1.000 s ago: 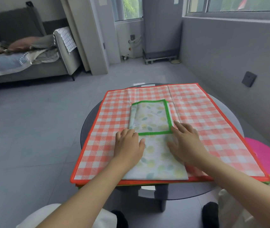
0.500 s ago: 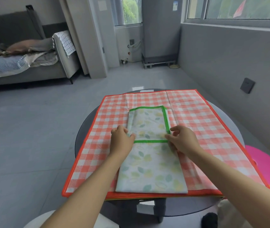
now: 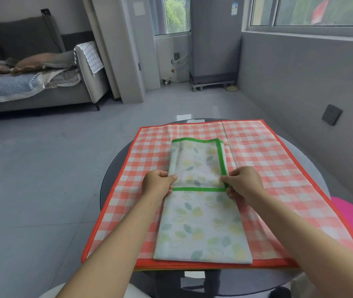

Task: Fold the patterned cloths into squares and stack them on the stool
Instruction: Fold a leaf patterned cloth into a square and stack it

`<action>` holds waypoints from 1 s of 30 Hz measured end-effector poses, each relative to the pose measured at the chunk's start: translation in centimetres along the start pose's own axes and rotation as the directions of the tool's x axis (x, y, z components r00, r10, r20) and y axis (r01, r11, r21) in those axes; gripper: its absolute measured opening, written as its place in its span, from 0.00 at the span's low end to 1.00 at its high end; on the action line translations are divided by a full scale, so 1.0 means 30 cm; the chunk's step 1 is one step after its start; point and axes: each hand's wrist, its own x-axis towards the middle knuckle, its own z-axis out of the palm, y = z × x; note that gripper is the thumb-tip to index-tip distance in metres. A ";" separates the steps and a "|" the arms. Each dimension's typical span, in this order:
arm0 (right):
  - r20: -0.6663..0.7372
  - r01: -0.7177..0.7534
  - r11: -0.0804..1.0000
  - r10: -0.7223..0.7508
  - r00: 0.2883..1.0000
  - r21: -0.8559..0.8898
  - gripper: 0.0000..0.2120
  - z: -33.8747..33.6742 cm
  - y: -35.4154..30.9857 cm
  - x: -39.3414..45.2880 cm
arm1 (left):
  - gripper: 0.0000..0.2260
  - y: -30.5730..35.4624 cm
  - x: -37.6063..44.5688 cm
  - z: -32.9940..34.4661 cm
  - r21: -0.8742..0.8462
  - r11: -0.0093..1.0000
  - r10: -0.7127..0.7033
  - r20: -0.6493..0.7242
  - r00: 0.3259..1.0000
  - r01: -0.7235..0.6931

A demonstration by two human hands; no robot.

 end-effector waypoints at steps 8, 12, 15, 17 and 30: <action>0.011 0.062 0.958 -0.068 0.998 0.280 0.07 -0.022 0.035 -0.014 | 0.04 0.010 -0.045 -0.022 -0.248 0.969 -0.004 0.063 0.998 0.019; 0.057 0.103 0.940 -0.128 0.990 0.326 0.05 -0.048 0.038 -0.035 | 0.06 0.002 -0.066 -0.044 -0.324 0.946 0.023 0.115 0.993 0.016; 0.123 0.086 0.935 -0.136 0.983 0.345 0.10 -0.070 0.049 -0.035 | 0.11 0.002 -0.081 -0.054 -0.406 0.912 0.006 0.159 0.987 0.059; 0.146 0.094 0.938 -0.150 0.978 0.332 0.14 -0.083 0.056 -0.034 | 0.13 0.001 -0.089 -0.063 -0.404 0.912 -0.006 0.163 0.987 0.072; 0.170 0.367 0.921 -0.344 0.923 -0.129 0.10 -0.109 0.056 -0.123 | 0.06 -0.055 -0.156 -0.103 0.180 0.930 0.276 0.239 0.931 -0.322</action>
